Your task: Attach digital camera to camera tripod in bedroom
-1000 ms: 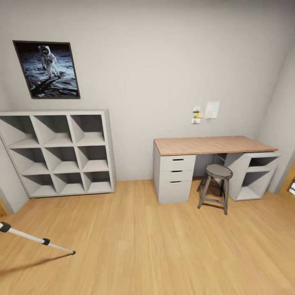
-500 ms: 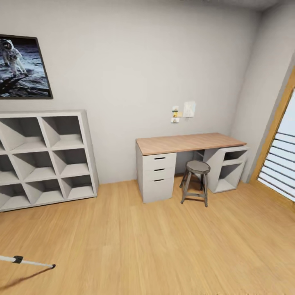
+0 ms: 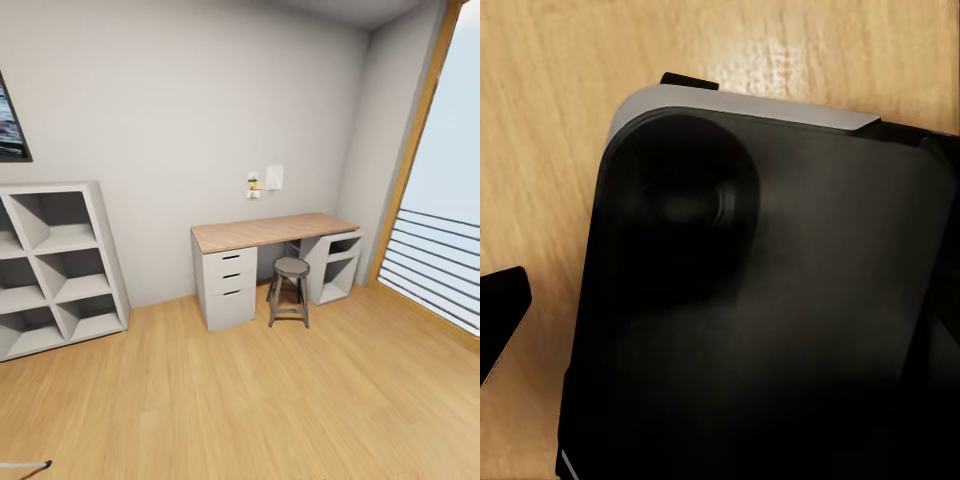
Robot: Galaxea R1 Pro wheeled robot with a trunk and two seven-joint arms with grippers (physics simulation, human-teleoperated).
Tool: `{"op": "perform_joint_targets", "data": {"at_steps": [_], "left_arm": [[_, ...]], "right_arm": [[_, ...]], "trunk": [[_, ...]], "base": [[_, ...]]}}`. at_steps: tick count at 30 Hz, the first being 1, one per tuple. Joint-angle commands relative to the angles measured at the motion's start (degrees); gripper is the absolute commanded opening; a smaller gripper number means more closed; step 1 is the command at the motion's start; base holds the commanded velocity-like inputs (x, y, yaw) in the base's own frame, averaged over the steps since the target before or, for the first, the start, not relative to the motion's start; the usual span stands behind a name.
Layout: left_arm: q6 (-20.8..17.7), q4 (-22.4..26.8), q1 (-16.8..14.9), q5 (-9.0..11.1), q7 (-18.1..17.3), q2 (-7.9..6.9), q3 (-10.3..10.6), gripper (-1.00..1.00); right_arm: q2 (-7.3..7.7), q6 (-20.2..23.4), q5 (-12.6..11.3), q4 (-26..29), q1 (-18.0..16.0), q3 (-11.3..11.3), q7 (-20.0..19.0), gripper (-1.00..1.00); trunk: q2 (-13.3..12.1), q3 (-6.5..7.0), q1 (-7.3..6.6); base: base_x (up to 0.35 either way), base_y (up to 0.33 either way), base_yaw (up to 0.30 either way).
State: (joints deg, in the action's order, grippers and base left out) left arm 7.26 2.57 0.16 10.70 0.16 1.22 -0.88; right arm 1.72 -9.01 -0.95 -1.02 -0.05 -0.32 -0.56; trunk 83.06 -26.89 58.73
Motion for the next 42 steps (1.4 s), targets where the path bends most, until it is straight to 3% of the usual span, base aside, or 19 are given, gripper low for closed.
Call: {"op": "perform_joint_targets", "data": {"at_steps": [1, 42], "left_arm": [[0.12, 0.03, 0.02, 0.29, 0.02, 0.01, -0.04, 1.00], [0.21, -0.02, 0.01, 0.29, 0.02, 0.04, 0.00, 1.00]], "right_arm": [[0.01, -0.31, -0.10, -0.09, -0.04, -0.03, -0.06, 1.00], [-0.04, -0.31, -0.10, -0.10, -0.04, -0.03, -0.06, 1.00]], "trunk": [[0.02, -0.04, 0.00], [0.02, -0.04, 0.00]], "base": [[0.000, 0.000, -0.298], [0.000, 0.000, -0.298]]}}
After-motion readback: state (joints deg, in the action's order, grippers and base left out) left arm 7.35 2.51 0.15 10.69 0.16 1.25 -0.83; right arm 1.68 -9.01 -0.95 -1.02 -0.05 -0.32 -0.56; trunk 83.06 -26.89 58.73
